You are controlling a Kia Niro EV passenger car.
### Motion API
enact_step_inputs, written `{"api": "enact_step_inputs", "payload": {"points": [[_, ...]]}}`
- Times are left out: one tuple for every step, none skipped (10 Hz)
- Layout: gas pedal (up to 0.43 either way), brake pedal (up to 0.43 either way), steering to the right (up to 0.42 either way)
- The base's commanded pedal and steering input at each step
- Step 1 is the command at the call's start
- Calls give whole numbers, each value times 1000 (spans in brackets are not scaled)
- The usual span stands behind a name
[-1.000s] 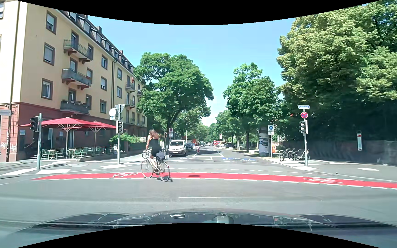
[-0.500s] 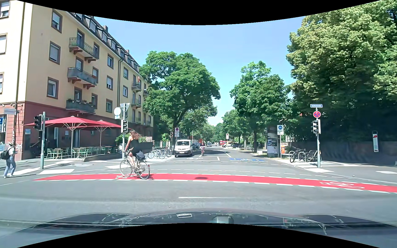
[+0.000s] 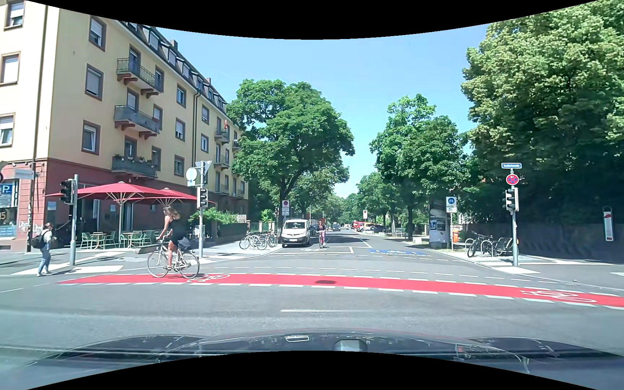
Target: Follow the waypoints while adhering to traffic rules and regulations
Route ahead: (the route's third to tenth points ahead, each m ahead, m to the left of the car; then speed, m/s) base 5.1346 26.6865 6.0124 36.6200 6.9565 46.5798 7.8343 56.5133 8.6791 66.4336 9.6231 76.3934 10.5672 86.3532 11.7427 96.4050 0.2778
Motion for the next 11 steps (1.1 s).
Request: {"api": "enact_step_inputs", "payload": {"points": [[0,171,-410],[0,171,-408],[0,171,-405],[0,171,-402],[0,183,-399],[0,189,-398],[0,201,-397],[0,220,-397],[0,226,-397],[0,226,-397],[0,226,-397]]}}
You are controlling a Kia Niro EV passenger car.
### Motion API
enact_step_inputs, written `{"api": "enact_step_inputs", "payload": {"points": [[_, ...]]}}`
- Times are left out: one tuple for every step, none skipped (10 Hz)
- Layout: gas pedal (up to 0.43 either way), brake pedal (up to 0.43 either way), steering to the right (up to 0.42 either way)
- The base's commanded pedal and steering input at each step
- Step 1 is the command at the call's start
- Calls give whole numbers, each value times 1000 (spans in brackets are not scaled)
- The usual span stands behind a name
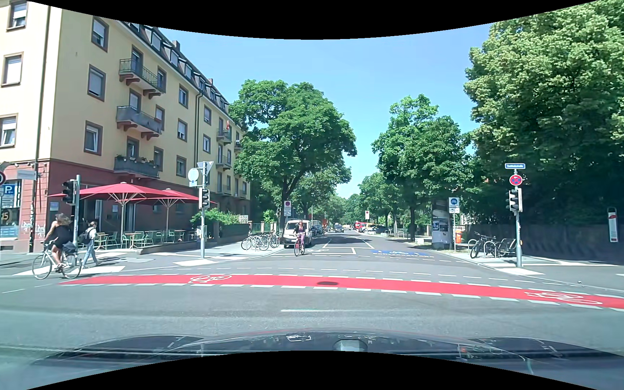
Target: Follow the waypoints while adhering to traffic rules and regulations
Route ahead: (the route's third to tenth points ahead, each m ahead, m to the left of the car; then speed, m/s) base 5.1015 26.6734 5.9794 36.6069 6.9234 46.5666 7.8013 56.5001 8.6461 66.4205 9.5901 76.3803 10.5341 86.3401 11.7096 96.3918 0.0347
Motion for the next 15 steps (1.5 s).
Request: {"api": "enact_step_inputs", "payload": {"points": [[0,232,-397],[0,232,-397],[0,232,-397],[0,238,-397],[0,238,-397],[0,238,-397],[0,238,-397],[0,238,-397],[0,238,-397],[0,238,-397],[0,238,-397],[0,238,-397],[0,238,-397],[0,238,-397],[0,238,-397]]}}
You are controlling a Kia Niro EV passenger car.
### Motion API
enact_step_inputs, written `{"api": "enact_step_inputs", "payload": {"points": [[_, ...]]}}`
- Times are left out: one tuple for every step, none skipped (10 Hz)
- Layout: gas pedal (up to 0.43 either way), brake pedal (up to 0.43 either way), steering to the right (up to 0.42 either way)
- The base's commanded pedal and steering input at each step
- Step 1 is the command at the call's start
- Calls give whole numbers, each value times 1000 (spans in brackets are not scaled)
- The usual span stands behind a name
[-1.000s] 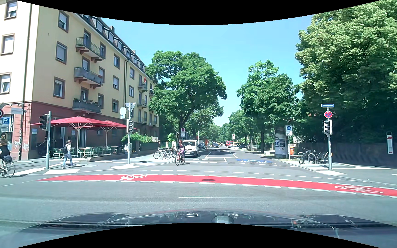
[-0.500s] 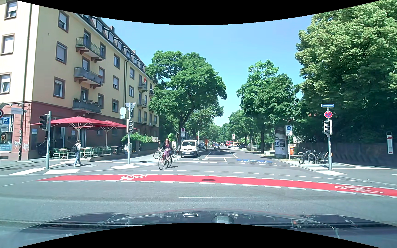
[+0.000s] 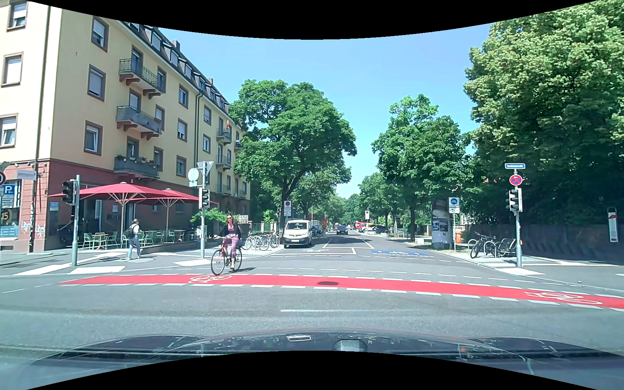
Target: Follow the waypoints while adhering to traffic rules and regulations
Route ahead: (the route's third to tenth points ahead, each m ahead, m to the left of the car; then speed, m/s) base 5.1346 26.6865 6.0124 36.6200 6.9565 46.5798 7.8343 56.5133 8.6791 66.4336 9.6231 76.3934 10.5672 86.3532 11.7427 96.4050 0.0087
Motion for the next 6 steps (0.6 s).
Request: {"api": "enact_step_inputs", "payload": {"points": [[0,232,-398],[0,232,-399],[0,177,-400],[0,6,-401],[0,0,-402],[0,0,-402]]}}
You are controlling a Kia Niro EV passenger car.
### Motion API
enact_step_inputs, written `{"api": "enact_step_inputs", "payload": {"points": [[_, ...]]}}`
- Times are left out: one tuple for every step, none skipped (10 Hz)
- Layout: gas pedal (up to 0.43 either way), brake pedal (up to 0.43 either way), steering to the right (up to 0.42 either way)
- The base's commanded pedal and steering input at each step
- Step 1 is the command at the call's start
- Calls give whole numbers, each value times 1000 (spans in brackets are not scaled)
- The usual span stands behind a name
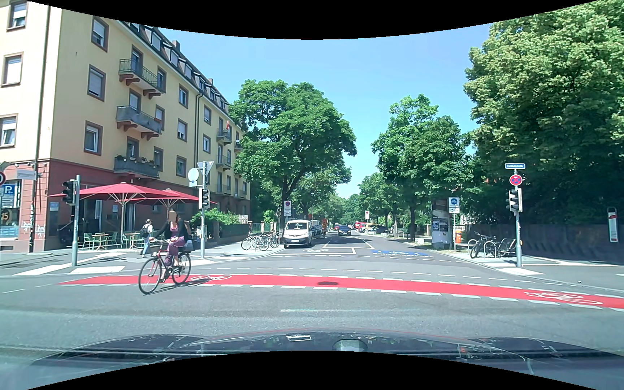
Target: Follow the waypoints while adhering to traffic rules and regulations
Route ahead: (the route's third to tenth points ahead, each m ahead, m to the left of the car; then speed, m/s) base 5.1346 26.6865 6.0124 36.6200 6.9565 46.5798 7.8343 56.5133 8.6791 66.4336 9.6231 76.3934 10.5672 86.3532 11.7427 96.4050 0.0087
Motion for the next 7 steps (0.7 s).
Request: {"api": "enact_step_inputs", "payload": {"points": [[0,0,-403],[28,0,-404],[209,0,-410],[299,0,-424],[358,0,-439],[378,0,-468],[378,0,-505]]}}
